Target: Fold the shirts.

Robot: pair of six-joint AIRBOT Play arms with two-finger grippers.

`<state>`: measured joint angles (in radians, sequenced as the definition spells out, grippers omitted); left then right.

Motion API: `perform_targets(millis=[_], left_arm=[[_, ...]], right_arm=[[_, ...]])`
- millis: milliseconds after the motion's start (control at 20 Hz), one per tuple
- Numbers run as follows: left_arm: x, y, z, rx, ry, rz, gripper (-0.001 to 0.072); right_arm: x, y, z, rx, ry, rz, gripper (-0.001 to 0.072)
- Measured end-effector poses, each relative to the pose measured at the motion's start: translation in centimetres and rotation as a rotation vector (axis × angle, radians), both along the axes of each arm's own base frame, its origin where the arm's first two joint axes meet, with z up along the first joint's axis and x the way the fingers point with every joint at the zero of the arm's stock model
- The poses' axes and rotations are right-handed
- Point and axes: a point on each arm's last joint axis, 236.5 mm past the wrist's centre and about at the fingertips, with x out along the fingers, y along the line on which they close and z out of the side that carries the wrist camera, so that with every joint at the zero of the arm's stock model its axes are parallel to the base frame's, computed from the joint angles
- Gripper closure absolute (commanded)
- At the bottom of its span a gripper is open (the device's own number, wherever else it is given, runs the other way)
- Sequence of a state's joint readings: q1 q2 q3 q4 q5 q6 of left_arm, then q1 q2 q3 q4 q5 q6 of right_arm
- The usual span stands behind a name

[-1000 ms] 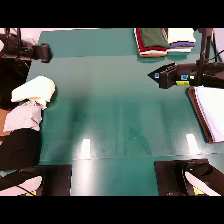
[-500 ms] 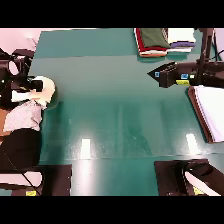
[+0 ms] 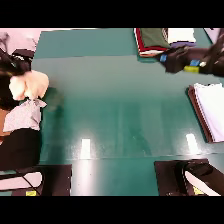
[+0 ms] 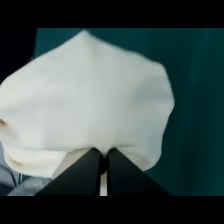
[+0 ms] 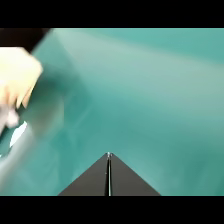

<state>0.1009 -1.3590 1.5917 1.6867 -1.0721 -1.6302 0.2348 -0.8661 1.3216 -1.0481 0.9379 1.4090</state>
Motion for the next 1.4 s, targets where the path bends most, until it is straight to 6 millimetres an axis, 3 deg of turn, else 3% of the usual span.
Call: perform_targets(millis=[100,200,300,350,500,700,750,800,900,1000,1100,1250,1400], left_arm=[[-0.9,-3.0,8.2,0.02,-0.174,-0.077,0.0684],[-3.4,-7.4,15.4,0.024,-0.332,-0.18,0.0684],[-6.1,-12.1,19.7,0.004,-0.428,-0.296,0.0684],[-7.2,-14.4,20.7,-0.007,-0.449,-0.356,0.0684],[-9.8,-22.6,20.7,-0.056,-0.439,-0.564,0.0683],[-12.2,-35.5,15.6,-0.086,-0.324,-0.87,0.0663],[-12.9,-38.6,14.0,-0.095,-0.296,-0.942,0.0395],[-13.7,-41.5,12.4,-0.107,-0.267,-1.01,0.0219],[-14.4,-45.1,9.9,-0.128,-0.227,-1.08,0.0221],[-13.5,-45.7,8.5,-0.134,-0.203,-1.075,0.0221],[-11.1,-43.2,7.6,-0.131,-0.171,-1.005,0.0221],[-6.5,-35.4,6.2,-0.127,-0.09,-0.806,0.022],[-3.2,-26.8,4.0,-0.144,-0.002,-0.604,0.022]], right_arm=[[0.4,-1.6,3.2,0.015,-0.068,-0.045,0.0696],[0.6,-3.6,5.9,0.021,-0.125,-0.098,0.0696],[0.7,-5.8,7.9,0.018,-0.164,-0.153,0.0696],[0.7,-6.8,8.7,0.014,-0.177,-0.179,0.0696],[0.5,-9.2,9.7,-0.003,-0.187,-0.238,0.0696],[0.2,-10.7,9.5,-0.023,-0.163,-0.27,0.0696],[0.1,-10.8,9.4,-0.026,-0.155,-0.271,0.0696],[0.0,-10.9,9.2,-0.029,-0.148,-0.27,0.0695],[-0.2,-11.0,8.9,-0.036,-0.134,-0.269,0.0695],[-0.3,-11.0,8.3,-0.047,-0.109,-0.263,0.0695],[-0.4,-10.9,6.7,-0.06,-0.058,-0.251,0.0695],[-0.4,-11.5,1.2,-0.084,0.106,-0.242,0.0695],[-1.0,-13.6,-7.3,-0.089,0.351,-0.273,0.0678]])
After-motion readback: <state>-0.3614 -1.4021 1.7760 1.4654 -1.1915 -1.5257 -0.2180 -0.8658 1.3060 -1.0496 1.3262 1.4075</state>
